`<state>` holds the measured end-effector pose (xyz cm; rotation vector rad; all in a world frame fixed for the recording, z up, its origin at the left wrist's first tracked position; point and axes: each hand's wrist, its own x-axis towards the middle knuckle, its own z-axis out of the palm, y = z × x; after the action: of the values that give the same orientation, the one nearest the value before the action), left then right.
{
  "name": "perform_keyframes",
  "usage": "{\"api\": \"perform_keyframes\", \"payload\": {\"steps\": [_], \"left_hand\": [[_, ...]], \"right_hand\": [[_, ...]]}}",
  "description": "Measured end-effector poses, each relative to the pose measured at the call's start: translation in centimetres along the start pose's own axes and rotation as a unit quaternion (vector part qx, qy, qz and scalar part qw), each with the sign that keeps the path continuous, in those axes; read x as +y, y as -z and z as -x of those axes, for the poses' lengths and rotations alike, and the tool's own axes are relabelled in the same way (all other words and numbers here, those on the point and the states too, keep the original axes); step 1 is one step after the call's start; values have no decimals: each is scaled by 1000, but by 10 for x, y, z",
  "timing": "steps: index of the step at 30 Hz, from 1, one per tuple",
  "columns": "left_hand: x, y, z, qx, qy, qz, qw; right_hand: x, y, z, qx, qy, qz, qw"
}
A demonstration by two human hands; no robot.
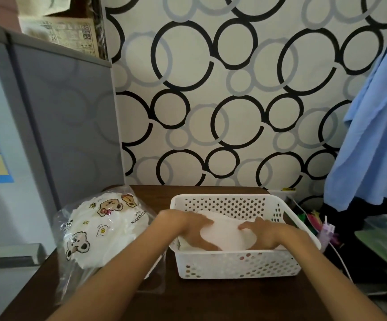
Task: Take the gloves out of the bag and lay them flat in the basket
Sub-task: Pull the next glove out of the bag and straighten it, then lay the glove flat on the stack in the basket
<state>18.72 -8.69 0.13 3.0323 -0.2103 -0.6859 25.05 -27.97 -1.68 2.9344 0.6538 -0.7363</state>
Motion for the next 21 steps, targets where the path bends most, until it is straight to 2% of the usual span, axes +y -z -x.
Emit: {"api": "perform_keyframes", "payload": {"steps": [2, 4, 6, 8, 10, 12, 14, 18, 21], "left_hand": [[-10, 11, 28, 86, -24, 115, 989], [-32, 13, 61, 194, -32, 207, 958], [-61, 4, 93, 271, 4, 220, 937], [-87, -8, 114, 281, 55, 188, 940], [-103, -20, 119, 221, 96, 188, 952], [-115, -29, 114, 167, 107, 222, 955], [-124, -37, 107, 168, 95, 242, 951], [-130, -36, 105, 268, 79, 260, 924], [-128, -32, 111, 343, 63, 274, 896]], "right_hand": [[-3, 8, 15, 38, 12, -34, 999], [-10, 11, 31, 104, 21, -81, 991], [-29, 12, 47, 181, 51, -100, 977], [-59, 12, 64, 257, 105, -129, 952], [-96, 13, 82, 305, 158, -173, 923], [-132, 10, 94, 300, 195, -188, 915], [-162, 1, 95, 265, 213, -187, 921], [-200, -21, 78, 207, 174, -105, 957], [-218, -32, 60, 202, 143, -97, 964]]}}
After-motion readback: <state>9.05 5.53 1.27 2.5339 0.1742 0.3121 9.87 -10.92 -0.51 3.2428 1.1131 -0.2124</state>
